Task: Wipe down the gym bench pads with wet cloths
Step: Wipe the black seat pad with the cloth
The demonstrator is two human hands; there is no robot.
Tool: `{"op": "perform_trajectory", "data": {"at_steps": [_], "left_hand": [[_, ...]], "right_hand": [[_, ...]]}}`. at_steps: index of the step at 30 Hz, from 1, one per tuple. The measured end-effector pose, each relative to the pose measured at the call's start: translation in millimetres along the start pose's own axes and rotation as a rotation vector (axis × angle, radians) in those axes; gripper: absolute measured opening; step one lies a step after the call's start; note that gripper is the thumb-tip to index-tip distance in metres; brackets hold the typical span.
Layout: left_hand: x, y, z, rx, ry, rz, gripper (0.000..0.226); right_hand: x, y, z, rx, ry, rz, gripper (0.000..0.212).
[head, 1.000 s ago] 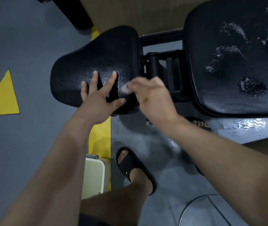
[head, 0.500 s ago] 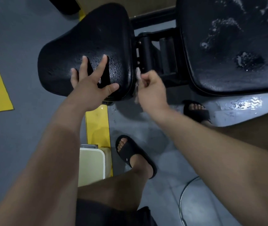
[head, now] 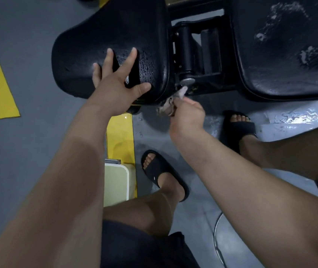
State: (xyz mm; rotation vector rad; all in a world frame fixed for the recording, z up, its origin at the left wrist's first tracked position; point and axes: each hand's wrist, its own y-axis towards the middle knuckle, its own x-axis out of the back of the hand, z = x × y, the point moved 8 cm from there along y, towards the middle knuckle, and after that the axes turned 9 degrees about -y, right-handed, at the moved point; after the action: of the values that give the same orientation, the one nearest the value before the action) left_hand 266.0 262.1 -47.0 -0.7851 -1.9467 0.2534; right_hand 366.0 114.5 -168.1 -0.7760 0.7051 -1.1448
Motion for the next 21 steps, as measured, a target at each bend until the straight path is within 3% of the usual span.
{"op": "perform_trajectory", "data": {"at_steps": [5, 8, 13, 16, 19, 21], "left_hand": [[-1.1, 2.8, 1.5, 0.004, 0.020, -0.004, 0.075], [-1.8, 2.8, 0.2, -0.006, 0.051, -0.010, 0.075], [0.6, 2.1, -1.0, -0.019, 0.032, -0.014, 0.076], [1.7, 2.9, -0.9, -0.010, 0.035, -0.013, 0.077], [0.9, 3.9, -1.1, -0.008, 0.042, -0.020, 0.077], [0.8, 3.5, -0.8, -0.011, 0.060, -0.035, 0.077]], "right_hand": [[-12.3, -32.6, -2.3, 0.215, -0.177, -0.007, 0.017], [-43.7, -61.5, -39.6, 0.107, -0.305, 0.257, 0.007], [-13.9, -49.2, -2.6, 0.041, -0.234, 0.102, 0.019], [13.6, -30.5, 27.5, 0.133, -0.210, -0.041, 0.018], [0.6, -29.0, 23.5, 0.161, -0.241, -0.024, 0.024], [-21.6, -35.2, -12.0, 0.111, -0.341, 0.098, 0.022]]}}
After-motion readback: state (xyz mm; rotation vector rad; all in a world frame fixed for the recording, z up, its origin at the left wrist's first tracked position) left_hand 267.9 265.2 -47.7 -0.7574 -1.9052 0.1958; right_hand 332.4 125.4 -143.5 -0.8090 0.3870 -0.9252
